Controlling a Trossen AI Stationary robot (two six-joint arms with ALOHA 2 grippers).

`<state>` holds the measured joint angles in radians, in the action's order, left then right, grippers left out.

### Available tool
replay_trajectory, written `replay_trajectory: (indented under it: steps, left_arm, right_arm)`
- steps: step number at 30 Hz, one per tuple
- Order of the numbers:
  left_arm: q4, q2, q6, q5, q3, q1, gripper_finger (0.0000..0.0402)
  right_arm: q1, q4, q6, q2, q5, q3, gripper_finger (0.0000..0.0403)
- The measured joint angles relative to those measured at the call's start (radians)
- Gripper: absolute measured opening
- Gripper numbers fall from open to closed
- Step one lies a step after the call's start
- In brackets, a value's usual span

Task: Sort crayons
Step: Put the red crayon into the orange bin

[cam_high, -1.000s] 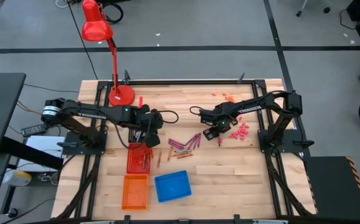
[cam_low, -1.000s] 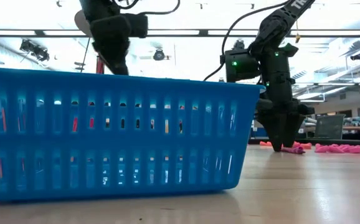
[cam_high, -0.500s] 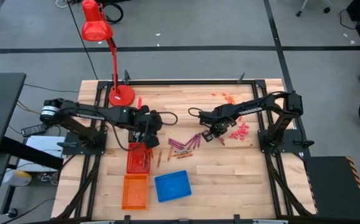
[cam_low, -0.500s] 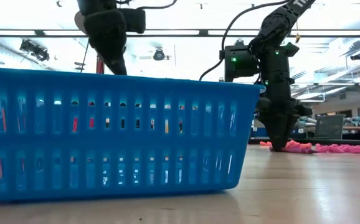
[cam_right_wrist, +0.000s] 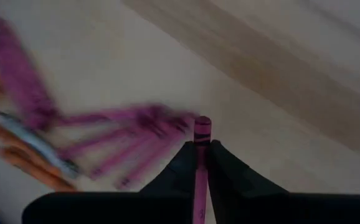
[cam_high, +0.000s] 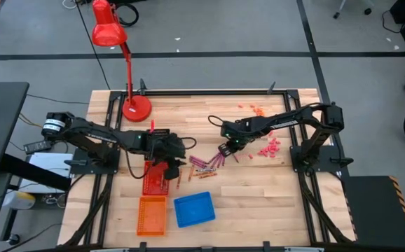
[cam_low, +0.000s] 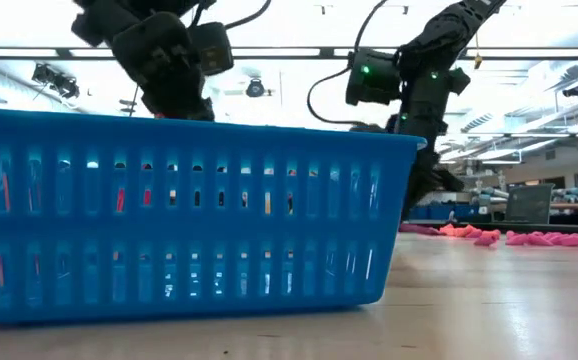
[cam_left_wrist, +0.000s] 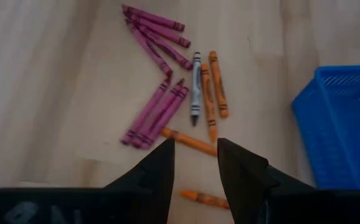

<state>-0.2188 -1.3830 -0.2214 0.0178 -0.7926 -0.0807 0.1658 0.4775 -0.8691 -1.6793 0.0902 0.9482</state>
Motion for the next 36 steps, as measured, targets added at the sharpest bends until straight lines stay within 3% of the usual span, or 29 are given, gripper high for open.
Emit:
replay_trajectory:
  steps: [6,16,22,36]
  left_arm:
    - [0.168,-0.001,-0.162,-0.026,0.086,0.007,0.0133]
    - [0.391,-0.002,-0.334,-0.024,0.097,0.027,0.0133]
    - [0.440,-0.002,-0.348,-0.020,0.097,0.034,0.0133]
    - [0.609,-0.002,-0.264,-0.014,0.097,0.064,0.0133]
  right_arm:
    - [-0.003,-0.101,0.096,0.044,-0.016,0.048,0.0035]
    - [-0.034,-0.521,0.318,0.093,0.019,0.081,0.0036]
    - [-0.044,-0.653,0.375,0.121,0.055,0.081,0.0036]
    - [-0.062,-0.754,0.429,0.139,0.115,0.080,0.0036]
